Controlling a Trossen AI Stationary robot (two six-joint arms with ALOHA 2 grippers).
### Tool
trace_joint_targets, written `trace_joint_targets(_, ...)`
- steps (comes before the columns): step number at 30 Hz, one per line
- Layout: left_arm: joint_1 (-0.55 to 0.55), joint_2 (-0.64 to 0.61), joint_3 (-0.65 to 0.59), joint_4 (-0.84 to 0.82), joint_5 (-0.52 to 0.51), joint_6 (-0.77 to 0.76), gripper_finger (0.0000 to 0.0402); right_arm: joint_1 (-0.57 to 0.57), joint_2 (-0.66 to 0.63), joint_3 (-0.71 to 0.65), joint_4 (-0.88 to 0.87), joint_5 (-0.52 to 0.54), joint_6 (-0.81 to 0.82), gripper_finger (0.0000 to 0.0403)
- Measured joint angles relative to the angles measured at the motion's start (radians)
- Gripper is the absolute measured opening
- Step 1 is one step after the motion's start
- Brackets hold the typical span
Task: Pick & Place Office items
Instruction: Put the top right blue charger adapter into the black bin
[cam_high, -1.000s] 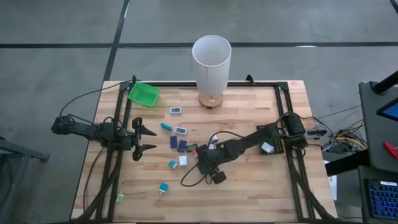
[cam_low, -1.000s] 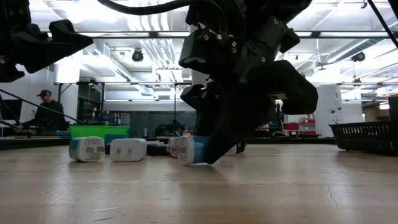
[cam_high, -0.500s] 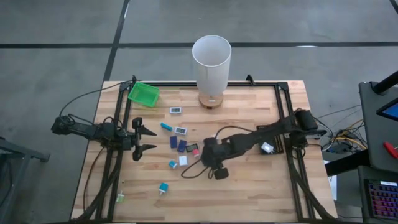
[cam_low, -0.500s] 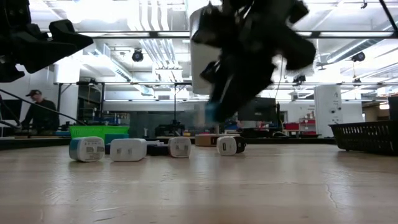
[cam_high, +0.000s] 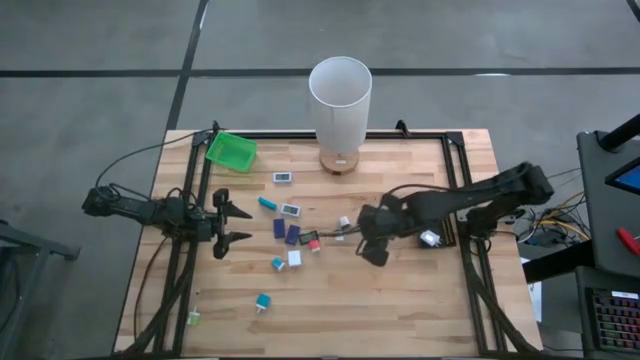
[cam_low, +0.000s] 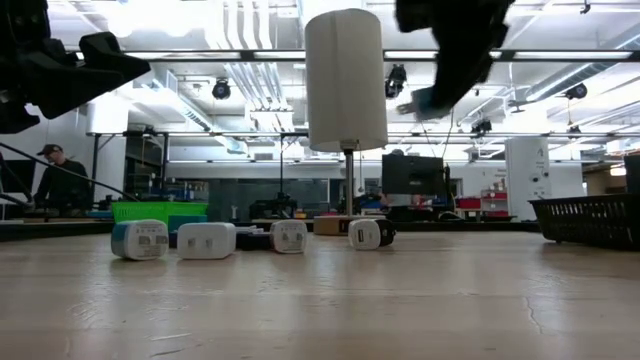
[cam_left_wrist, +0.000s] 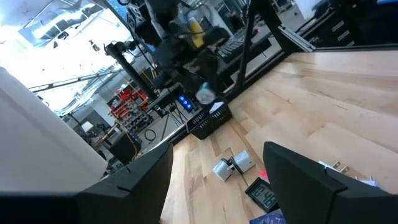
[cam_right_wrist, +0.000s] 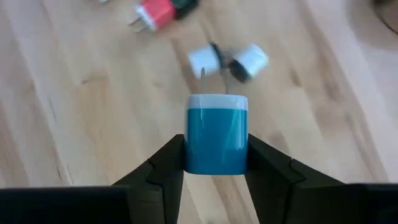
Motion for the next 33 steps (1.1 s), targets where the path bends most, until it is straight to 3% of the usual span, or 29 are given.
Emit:
trace_joint_targets(10,0.000,0.000,0.000,0.000,0.000,0.000,0.0257,0.001,-0.184,-0.085,-0.143,0.052,0.291,0.0136)
trace_joint_targets(23,0.000,0.000,0.000,0.000,0.000,0.000,0.0257,0.001,-0.468,-0.425,-0.171,0.090,0.791,0.0137)
trace_joint_targets(33,0.000,0.000,0.000,0.000,0.000,0.000,0.0257,-0.002,-0.547,-0.594,-0.182,0.097,1.094,0.0138)
